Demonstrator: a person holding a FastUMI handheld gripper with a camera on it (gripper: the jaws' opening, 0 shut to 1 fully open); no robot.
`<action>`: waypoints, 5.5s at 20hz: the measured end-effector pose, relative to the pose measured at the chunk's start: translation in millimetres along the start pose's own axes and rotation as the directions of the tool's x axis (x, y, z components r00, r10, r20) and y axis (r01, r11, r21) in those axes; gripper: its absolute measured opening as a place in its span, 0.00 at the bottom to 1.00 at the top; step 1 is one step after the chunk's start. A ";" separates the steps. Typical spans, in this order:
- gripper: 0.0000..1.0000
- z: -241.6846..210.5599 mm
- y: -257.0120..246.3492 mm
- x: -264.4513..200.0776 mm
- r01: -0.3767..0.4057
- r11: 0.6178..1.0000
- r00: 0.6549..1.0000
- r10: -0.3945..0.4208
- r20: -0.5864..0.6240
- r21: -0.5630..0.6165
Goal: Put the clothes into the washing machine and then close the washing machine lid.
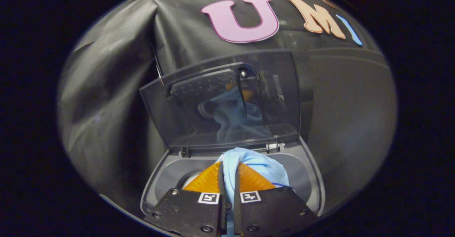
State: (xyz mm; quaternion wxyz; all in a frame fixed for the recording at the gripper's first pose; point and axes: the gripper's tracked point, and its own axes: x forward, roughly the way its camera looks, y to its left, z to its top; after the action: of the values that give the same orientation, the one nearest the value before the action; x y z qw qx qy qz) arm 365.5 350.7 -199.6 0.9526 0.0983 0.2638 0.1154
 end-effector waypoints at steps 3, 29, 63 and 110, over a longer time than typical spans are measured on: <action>0.08 -15.3 1.7 12.5 0.005 1.000 0.999 -0.006 -0.034 -0.003; 0.98 -3.1 11.2 -3.0 0.076 0.996 0.992 -0.080 -0.093 -0.042; 0.96 232.9 54.5 90.0 0.159 0.981 0.955 -0.124 0.269 -0.113; 0.97 168.2 68.7 -14.0 0.145 0.978 0.915 -0.074 0.396 -0.152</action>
State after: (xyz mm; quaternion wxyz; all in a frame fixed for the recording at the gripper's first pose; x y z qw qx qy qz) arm 430.7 391.1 -34.3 0.9958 0.0188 0.0636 0.0630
